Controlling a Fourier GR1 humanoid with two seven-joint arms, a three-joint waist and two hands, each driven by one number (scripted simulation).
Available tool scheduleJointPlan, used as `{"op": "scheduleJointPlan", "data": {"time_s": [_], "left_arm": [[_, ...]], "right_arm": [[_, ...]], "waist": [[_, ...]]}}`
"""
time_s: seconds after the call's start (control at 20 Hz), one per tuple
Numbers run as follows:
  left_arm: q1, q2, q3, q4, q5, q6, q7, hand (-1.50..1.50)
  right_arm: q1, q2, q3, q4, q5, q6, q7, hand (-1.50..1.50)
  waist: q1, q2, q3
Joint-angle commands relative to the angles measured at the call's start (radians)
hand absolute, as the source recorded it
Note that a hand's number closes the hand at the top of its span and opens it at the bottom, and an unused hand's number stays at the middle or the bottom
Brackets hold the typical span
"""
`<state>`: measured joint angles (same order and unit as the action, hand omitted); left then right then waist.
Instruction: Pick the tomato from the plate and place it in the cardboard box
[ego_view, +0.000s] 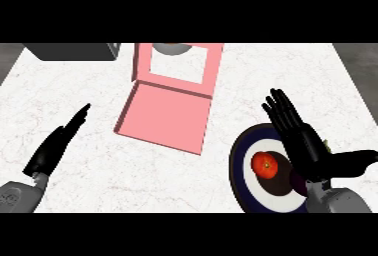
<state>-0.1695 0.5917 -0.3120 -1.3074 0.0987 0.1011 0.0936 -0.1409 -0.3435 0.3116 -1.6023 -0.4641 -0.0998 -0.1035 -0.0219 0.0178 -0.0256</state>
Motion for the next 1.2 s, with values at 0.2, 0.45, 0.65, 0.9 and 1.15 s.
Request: {"op": "scheduleJointPlan", "data": {"time_s": [0.2,0.45,0.65,0.9,1.15], "left_arm": [[-0.046,-0.016,0.067,-0.119,0.028,0.027,-0.118,0.00],[-0.047,-0.034,0.090,-0.184,0.065,0.015,-0.164,0.00],[-0.017,-0.048,0.068,-0.192,0.055,-0.013,-0.223,0.00],[-0.029,-0.041,0.072,-0.237,0.066,-0.052,-0.209,0.00],[-0.049,-0.085,0.042,-0.219,0.031,-0.027,-0.203,0.00]], "right_arm": [[0.083,-0.154,-0.266,-0.198,0.210,-0.305,-0.131,-1.50],[0.370,-0.228,-0.314,-0.239,0.423,-0.492,-0.148,-1.50],[0.576,-0.241,-0.285,-0.346,0.597,-0.559,-0.248,-1.50],[0.775,-0.274,-0.240,-0.467,0.825,-0.622,-0.200,-1.50],[0.886,-0.344,-0.195,-0.545,1.070,-0.525,0.093,-1.50]], "waist": [[-0.112,-0.073,0.017],[-0.097,-0.046,0.022],[-0.048,-0.031,0.023],[-0.012,-0.023,0.023],[0.007,-0.012,0.019]]}}
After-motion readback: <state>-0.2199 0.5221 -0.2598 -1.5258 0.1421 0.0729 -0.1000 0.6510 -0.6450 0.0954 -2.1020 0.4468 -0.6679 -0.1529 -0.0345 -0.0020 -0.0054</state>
